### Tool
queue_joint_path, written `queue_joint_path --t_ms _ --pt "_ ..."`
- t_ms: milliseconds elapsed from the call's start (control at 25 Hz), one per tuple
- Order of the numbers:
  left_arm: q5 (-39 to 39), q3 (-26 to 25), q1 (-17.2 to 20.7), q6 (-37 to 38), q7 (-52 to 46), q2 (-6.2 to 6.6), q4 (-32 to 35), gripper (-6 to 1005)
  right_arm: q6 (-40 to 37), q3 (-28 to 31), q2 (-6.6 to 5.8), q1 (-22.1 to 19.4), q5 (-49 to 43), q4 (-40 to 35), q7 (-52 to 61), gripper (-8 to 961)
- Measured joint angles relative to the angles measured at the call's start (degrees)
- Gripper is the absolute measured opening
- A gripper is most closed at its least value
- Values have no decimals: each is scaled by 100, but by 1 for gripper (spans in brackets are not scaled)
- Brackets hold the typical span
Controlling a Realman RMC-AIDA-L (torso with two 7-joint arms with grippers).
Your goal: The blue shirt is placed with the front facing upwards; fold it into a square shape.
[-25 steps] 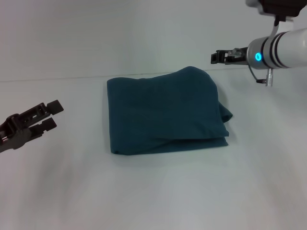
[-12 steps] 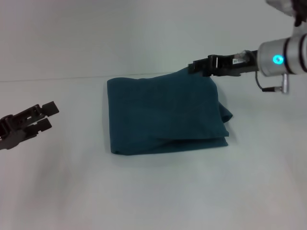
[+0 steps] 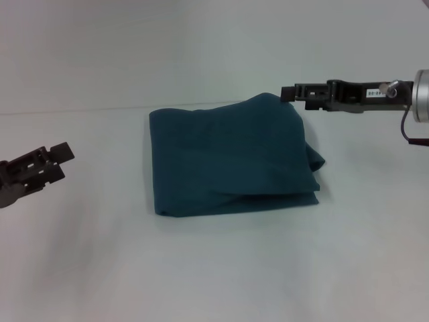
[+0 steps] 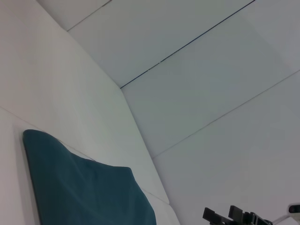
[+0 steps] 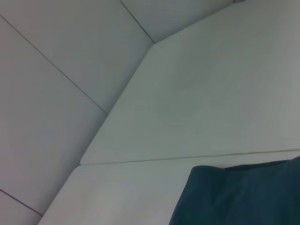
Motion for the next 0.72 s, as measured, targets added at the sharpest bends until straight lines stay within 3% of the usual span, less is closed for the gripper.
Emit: queue_joint_path --t_ms 120,720 --pt "4 0 2 1 0 0 1 936 -58 19 -9 -20 8 17 -23 898" --pt "22 0 12 46 -14 3 29 937 -93 23 -11 30 15 12 -23 916"
